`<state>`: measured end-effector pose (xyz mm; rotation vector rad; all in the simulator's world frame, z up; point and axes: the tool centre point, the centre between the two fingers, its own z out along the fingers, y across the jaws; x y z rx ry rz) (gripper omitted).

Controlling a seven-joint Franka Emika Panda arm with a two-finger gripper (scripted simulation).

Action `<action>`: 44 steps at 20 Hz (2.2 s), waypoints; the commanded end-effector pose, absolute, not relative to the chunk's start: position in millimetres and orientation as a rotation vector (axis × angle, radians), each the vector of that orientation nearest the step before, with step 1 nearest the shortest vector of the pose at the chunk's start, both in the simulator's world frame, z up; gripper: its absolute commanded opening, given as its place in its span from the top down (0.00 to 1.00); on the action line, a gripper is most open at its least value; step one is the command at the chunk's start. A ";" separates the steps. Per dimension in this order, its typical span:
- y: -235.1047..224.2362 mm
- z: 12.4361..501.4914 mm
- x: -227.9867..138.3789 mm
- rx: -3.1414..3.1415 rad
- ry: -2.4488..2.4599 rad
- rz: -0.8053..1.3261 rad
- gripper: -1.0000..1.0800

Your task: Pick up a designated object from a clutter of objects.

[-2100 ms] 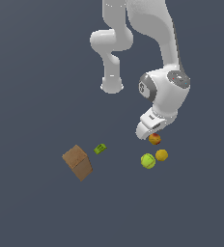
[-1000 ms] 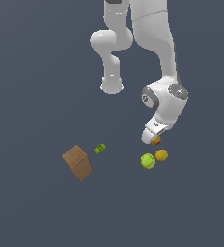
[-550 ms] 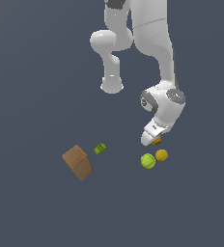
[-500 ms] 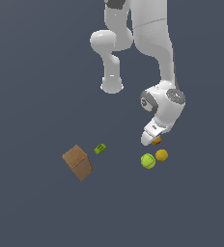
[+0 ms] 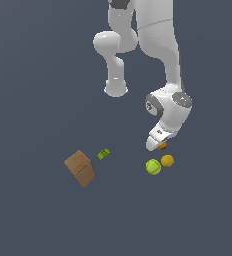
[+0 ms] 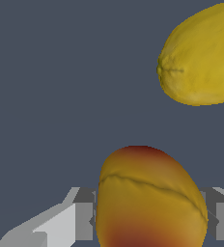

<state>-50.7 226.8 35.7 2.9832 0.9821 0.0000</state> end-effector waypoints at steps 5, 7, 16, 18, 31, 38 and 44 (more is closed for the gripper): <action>216.9 45.0 -51.0 2.983 0.982 0.001 1.00; 210.2 51.0 -51.4 2.983 0.982 0.001 1.00; 159.8 97.1 -53.9 2.982 0.982 0.001 1.00; 144.7 111.0 -54.7 2.982 0.983 0.001 1.00; 27.6 221.5 -59.5 2.988 0.987 0.003 1.00; -38.0 283.3 -61.3 2.988 0.987 0.004 1.00; -93.5 334.7 -61.5 2.987 0.985 0.002 1.00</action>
